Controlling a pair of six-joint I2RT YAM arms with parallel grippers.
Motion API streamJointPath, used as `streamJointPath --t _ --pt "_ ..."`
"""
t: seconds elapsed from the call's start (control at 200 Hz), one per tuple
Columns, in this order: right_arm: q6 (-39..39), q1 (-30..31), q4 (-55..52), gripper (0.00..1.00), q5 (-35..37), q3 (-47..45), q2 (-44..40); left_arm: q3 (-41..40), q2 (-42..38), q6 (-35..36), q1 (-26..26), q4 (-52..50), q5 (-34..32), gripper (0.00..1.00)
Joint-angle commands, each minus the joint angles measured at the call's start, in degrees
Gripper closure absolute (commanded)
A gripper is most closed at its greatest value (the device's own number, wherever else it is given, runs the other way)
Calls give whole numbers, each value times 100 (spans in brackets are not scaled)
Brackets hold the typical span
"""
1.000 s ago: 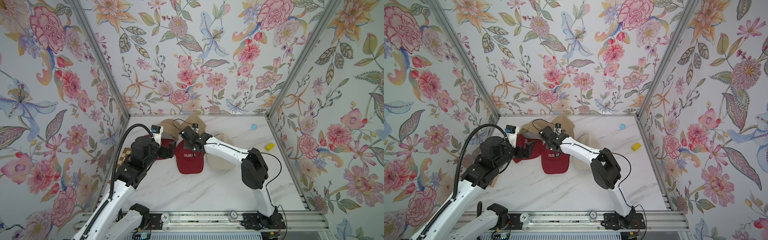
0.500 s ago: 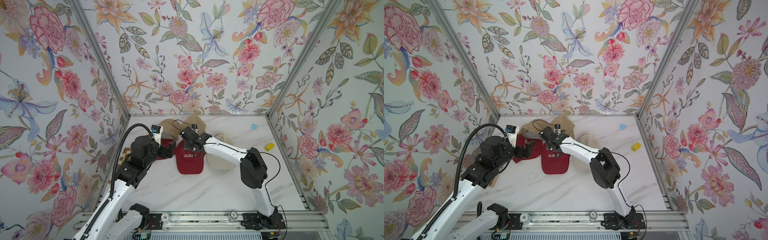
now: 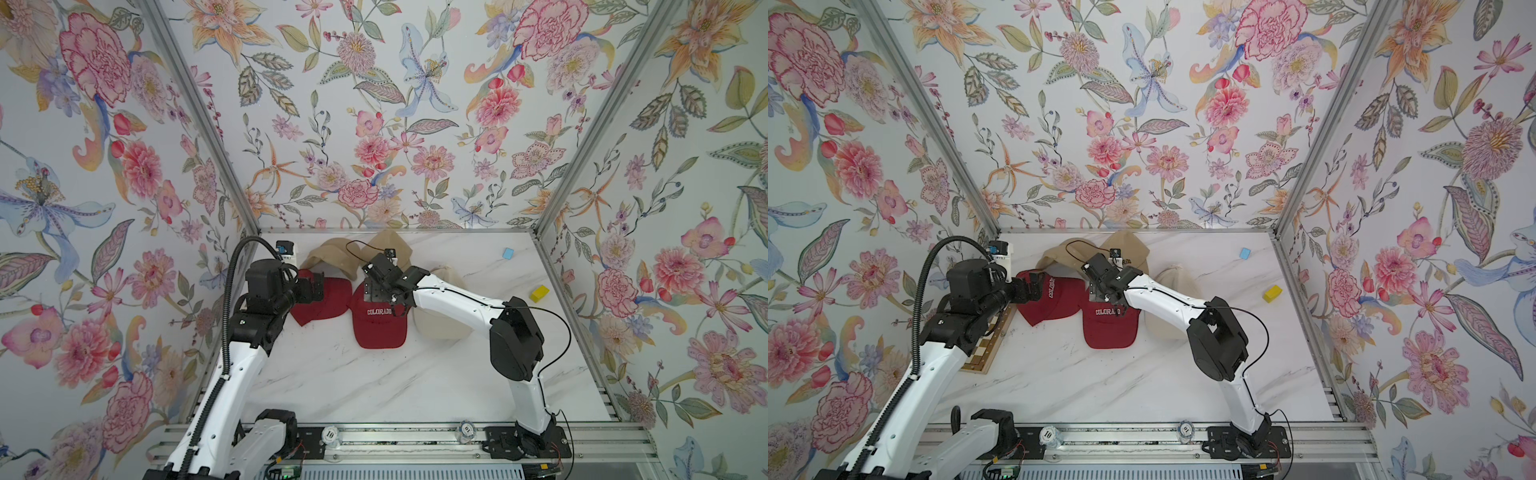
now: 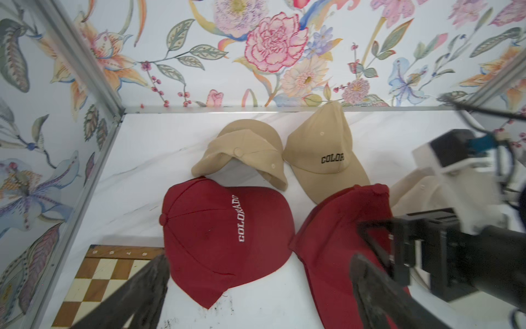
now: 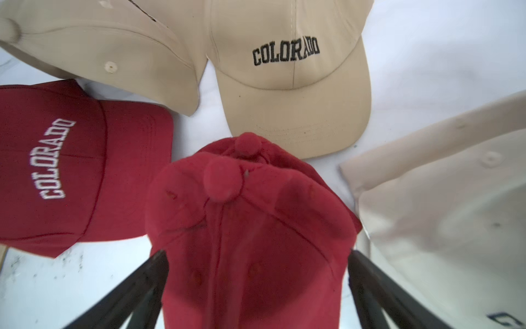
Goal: Stack the baseball caps by color
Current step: Place the baseball cap on the baseball cap, then pick up the baseball cap from the center of the board.
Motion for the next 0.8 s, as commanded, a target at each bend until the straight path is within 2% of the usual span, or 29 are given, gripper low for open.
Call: streamJointPath --t 0.0,0.125,0.285,0.45,0.596,0.746,0.796 --pt "-537 0 4 1 -54 -173 -735 147 162 -166 400 -219 48 0" --pt "-908 -128 300 1 -403 -669 -1365 48 336 -170 868 -153 51 0" --pt "-1196 -419 631 1 -857 -1364 -2118 -31 771 54 1540 -38 592 0" --pt "-1455 -761 664 1 -1161 -1775 -2604 194 1666 661 1700 -132 943 0" --pt "-1608 -1114 666 1 -1404 -2016 -2915 241 2378 832 1897 80 1608 0" --pt "-1796 -1413 663 1 -1672 -2284 -3298 199 2592 843 2219 264 1906 1" --pt "-1842 -1697 680 1 -1766 -2388 -3428 165 2608 767 2264 371 1927 0"
